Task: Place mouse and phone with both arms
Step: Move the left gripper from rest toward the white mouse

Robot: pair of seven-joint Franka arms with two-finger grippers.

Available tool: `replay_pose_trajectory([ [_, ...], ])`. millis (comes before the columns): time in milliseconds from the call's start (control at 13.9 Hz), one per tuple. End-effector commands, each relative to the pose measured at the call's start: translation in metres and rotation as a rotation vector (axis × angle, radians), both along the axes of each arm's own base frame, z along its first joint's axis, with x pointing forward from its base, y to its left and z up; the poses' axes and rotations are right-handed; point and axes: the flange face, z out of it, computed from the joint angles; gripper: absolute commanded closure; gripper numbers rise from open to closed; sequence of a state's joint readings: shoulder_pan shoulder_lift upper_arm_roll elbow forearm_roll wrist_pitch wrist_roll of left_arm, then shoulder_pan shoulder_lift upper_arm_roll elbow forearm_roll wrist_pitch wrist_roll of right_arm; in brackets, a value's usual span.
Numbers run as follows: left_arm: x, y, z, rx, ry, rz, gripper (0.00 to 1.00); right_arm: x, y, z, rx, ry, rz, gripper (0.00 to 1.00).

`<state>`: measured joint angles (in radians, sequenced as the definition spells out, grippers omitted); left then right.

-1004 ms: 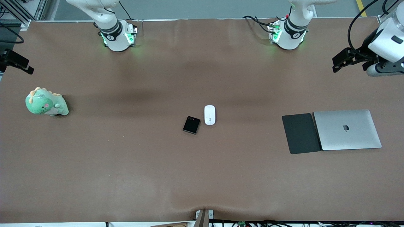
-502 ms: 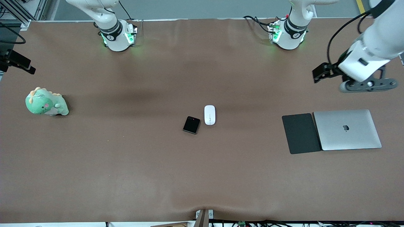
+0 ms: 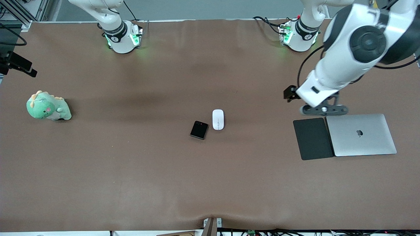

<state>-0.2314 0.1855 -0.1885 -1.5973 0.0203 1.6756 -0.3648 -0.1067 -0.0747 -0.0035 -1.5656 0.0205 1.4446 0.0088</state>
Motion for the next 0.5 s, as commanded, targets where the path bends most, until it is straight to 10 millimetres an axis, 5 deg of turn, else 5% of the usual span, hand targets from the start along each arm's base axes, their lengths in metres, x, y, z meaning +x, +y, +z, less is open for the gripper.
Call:
replay_pose_trajectory([
  [0,-0.012,-0.025,-0.032,-0.004,-0.028,0.008,0.0,0.001,-0.002,0.004,-0.01,0.004,0.0,0.0],
  [430,-0.024,-0.122,-0.134,-0.006,-0.035,0.13,0.0,0.001,-0.003,0.004,-0.012,0.004,-0.001,0.0],
])
